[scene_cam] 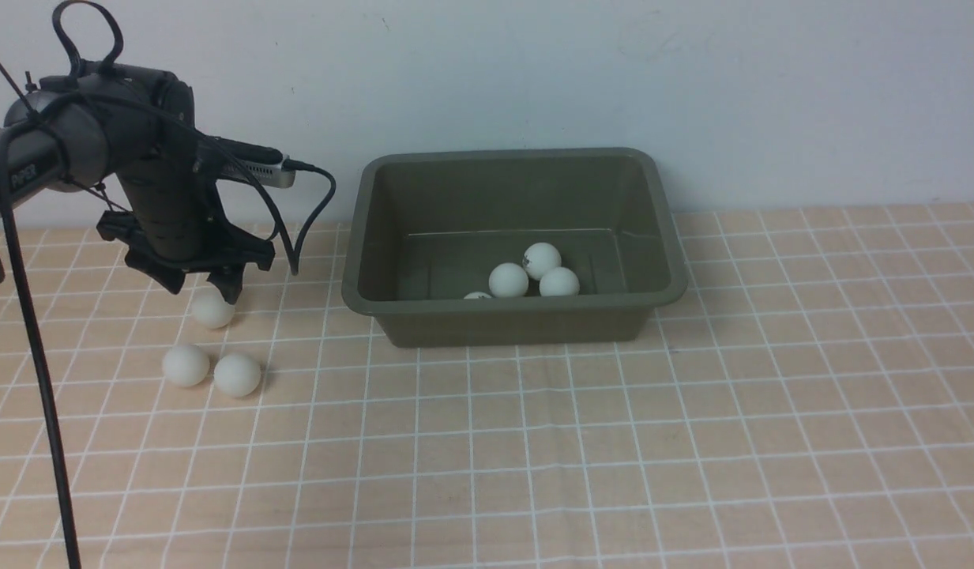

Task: Put the table tennis balls into the box on the light coffee tablecloth.
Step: 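Reach for and grasp a ping pong ball on the table beside the basket, then drop the ball into the bin, then reach for and grasp a ping pong ball on the table beside the basket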

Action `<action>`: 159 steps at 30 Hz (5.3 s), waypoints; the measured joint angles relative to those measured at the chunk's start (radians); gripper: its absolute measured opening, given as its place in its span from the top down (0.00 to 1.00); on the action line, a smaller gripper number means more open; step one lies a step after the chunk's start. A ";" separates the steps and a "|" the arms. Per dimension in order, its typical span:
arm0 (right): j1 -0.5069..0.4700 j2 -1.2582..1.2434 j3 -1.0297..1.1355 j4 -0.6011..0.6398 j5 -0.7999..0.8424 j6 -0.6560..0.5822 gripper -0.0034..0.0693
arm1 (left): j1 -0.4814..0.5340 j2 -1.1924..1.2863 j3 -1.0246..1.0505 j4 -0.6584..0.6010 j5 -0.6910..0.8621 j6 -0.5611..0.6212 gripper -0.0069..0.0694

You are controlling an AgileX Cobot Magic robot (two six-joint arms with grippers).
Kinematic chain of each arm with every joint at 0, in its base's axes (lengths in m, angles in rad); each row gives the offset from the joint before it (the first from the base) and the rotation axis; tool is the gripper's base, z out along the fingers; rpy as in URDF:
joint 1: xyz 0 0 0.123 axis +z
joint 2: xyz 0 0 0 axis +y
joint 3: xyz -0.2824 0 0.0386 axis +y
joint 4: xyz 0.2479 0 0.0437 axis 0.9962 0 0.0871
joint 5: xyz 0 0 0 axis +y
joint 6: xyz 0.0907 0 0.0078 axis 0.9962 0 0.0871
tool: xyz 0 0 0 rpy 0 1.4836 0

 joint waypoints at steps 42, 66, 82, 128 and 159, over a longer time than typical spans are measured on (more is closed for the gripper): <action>0.000 0.000 0.000 0.000 0.004 -0.001 0.98 | -0.034 0.015 -0.348 -0.328 0.238 0.056 0.50; 0.000 0.000 0.000 0.000 0.006 -0.001 0.98 | -0.332 0.146 -0.484 -0.317 0.222 0.275 0.30; 0.000 0.000 0.000 0.002 0.031 -0.001 0.98 | -0.187 -0.074 -0.571 -0.152 0.265 0.122 0.43; 0.000 0.000 0.000 0.049 0.051 -0.001 0.98 | 0.008 -0.207 0.339 -0.030 -0.053 0.010 0.26; 0.000 0.000 0.000 0.051 0.051 -0.001 0.98 | 0.098 -0.146 0.339 -0.173 -0.085 0.046 0.26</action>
